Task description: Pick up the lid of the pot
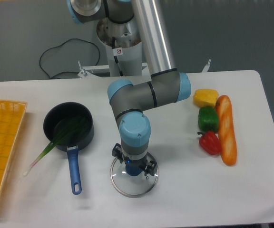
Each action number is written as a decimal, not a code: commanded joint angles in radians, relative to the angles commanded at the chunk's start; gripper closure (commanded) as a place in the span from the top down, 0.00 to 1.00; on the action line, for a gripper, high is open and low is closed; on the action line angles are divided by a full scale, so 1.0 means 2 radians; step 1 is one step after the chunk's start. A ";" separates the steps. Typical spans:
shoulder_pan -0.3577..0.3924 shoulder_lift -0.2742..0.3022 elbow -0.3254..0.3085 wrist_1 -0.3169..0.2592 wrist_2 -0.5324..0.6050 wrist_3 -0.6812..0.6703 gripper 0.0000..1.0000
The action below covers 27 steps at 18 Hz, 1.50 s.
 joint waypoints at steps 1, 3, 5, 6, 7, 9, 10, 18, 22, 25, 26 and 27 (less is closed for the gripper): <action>0.000 -0.001 0.000 0.000 0.000 0.000 0.96; 0.000 -0.001 0.000 0.000 0.000 0.000 0.94; 0.000 -0.001 0.000 0.000 -0.001 0.001 0.89; 0.000 -0.001 0.000 0.000 0.000 0.001 0.88; 0.000 -0.001 0.000 0.000 -0.001 0.001 0.86; 0.000 -0.001 0.000 0.000 -0.001 0.001 0.82; 0.000 -0.001 0.000 0.000 -0.001 0.001 0.78; 0.000 -0.001 0.000 0.000 -0.001 0.002 0.60; 0.000 -0.001 0.000 0.000 -0.001 0.002 0.52; 0.000 0.000 0.000 0.000 -0.004 0.004 0.41; 0.000 0.001 0.000 0.000 -0.008 0.005 0.40; 0.000 0.002 0.000 0.000 -0.010 0.005 0.40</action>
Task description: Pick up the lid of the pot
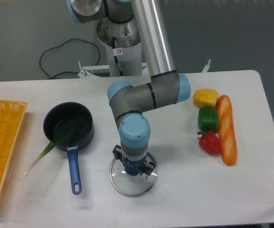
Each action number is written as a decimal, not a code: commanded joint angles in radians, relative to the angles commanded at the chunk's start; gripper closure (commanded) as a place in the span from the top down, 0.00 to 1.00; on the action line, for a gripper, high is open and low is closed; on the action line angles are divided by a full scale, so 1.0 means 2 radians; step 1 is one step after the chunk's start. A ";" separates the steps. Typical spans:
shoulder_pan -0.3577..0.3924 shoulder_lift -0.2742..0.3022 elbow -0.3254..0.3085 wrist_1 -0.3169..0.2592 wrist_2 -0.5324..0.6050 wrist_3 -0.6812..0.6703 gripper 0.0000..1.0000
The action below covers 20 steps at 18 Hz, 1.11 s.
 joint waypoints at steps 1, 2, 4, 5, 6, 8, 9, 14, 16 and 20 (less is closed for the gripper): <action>0.000 0.001 0.000 0.000 0.000 0.000 0.40; 0.000 0.001 0.000 0.000 0.000 0.000 0.40; 0.000 0.003 0.000 0.000 -0.001 0.000 0.40; 0.001 0.004 0.000 0.000 -0.001 0.001 0.40; 0.001 0.005 0.000 0.000 -0.001 0.001 0.40; 0.002 0.015 0.000 -0.001 0.000 0.002 0.40; 0.003 0.020 -0.001 -0.004 0.000 0.005 0.40; 0.014 0.044 -0.002 -0.006 0.002 0.024 0.40; 0.021 0.054 -0.002 -0.014 0.003 0.035 0.40; 0.038 0.073 -0.001 -0.044 0.002 0.070 0.40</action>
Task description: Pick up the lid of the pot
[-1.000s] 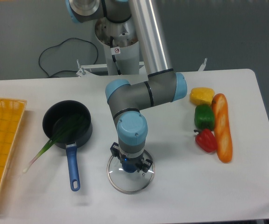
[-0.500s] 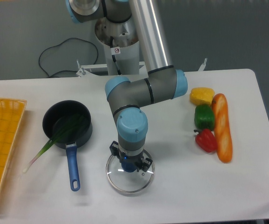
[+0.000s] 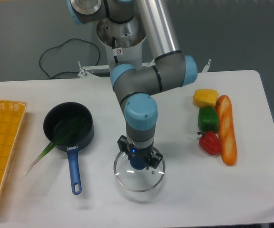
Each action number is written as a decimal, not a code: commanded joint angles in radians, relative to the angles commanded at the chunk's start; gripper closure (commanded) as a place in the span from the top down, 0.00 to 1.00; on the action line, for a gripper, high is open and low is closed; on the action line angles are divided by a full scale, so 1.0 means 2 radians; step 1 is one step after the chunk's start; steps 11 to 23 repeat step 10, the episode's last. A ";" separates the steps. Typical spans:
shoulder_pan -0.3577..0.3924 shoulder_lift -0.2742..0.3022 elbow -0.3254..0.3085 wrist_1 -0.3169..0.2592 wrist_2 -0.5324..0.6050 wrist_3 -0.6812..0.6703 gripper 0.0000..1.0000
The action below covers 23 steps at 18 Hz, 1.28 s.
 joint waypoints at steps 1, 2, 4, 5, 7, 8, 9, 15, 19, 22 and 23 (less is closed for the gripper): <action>0.003 0.005 0.000 -0.007 0.000 0.008 0.40; 0.004 0.008 0.001 -0.014 0.000 0.018 0.40; 0.010 0.012 0.002 -0.022 0.000 0.025 0.40; 0.012 0.014 0.003 -0.025 0.000 0.027 0.40; 0.013 0.015 0.004 -0.031 0.001 0.028 0.39; 0.016 0.017 0.005 -0.036 0.000 0.028 0.39; 0.016 0.018 0.006 -0.038 0.000 0.028 0.39; 0.016 0.018 0.006 -0.038 0.000 0.028 0.39; 0.016 0.018 0.006 -0.038 0.000 0.028 0.39; 0.016 0.018 0.006 -0.038 0.000 0.028 0.39; 0.016 0.018 0.006 -0.038 0.000 0.028 0.39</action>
